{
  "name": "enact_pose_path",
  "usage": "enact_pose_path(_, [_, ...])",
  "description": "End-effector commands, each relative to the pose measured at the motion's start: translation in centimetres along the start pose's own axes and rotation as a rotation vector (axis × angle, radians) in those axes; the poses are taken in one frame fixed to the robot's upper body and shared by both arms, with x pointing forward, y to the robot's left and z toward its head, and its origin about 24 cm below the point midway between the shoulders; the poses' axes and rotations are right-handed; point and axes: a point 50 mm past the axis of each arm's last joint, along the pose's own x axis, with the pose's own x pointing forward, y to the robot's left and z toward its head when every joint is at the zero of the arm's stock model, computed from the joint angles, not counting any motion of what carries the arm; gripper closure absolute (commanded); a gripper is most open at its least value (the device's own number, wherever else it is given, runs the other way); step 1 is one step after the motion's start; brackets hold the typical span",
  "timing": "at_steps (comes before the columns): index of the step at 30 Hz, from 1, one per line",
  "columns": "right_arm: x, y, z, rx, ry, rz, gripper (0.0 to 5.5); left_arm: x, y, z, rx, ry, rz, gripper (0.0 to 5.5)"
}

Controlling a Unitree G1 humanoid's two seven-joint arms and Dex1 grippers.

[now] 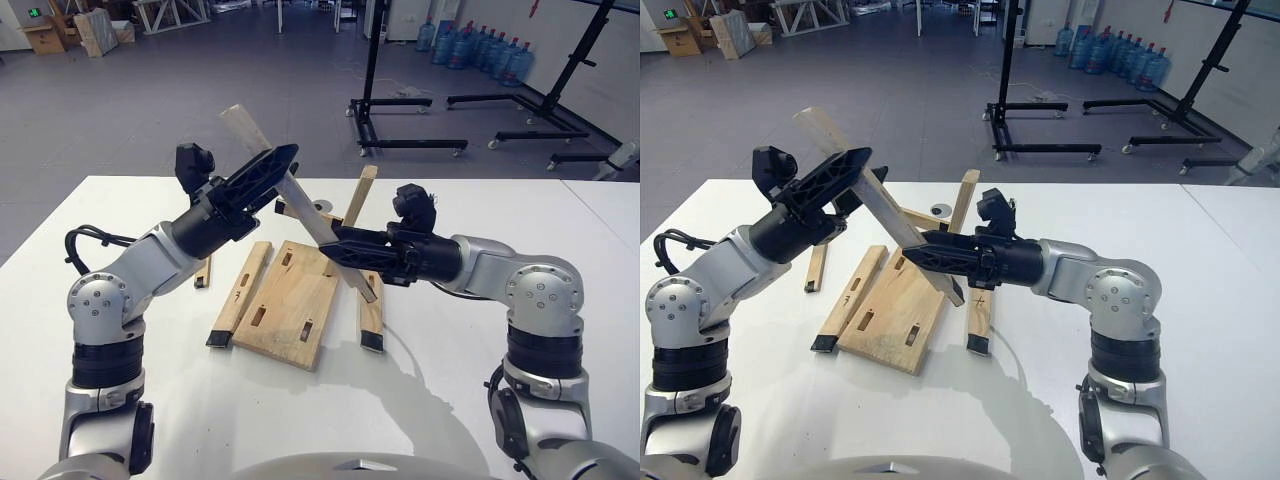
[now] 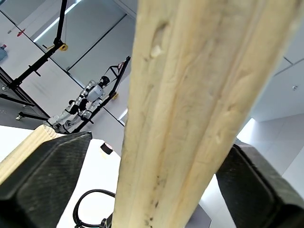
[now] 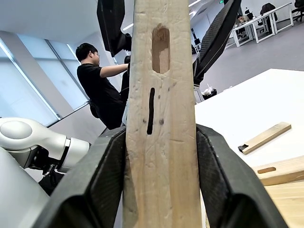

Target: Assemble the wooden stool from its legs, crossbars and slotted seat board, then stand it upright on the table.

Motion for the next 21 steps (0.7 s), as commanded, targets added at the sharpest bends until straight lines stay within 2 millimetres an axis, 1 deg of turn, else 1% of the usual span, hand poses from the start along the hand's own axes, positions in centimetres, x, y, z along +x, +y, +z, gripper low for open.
enact_pose_path(1, [0.4,0.2,0.2,-0.012,0.0,0.011,3.48,0.4,-0.1,-0.1,0.003,0.007,0.006,1.57])
enact_pose_path(6, [0.6,0.2,-0.2,-0.013,0.018,0.011,3.48,0.7,-0.2,-0.3,0.001,0.023,-0.006,2.34])
enact_pose_path(12, [0.5,0.0,-0.1,-0.013,-0.008,-0.006,3.48,0.2,0.5,-0.6,-0.018,0.01,0.032,3.18])
enact_pose_path(19, [0.3,-0.3,-0.4,-0.021,-0.016,-0.03,3.48,0.0,0.8,-0.3,-0.001,-0.014,0.054,3.24])
enact_pose_path(20, [0.3,-0.4,-0.5,-0.025,-0.012,-0.039,3.19,0.0,0.9,-0.2,0.007,-0.017,0.061,3.25])
enact_pose_path(21, [0.3,-0.5,-0.6,-0.029,-0.009,-0.048,3.01,-0.1,1.0,-0.1,0.013,-0.019,0.068,3.27])
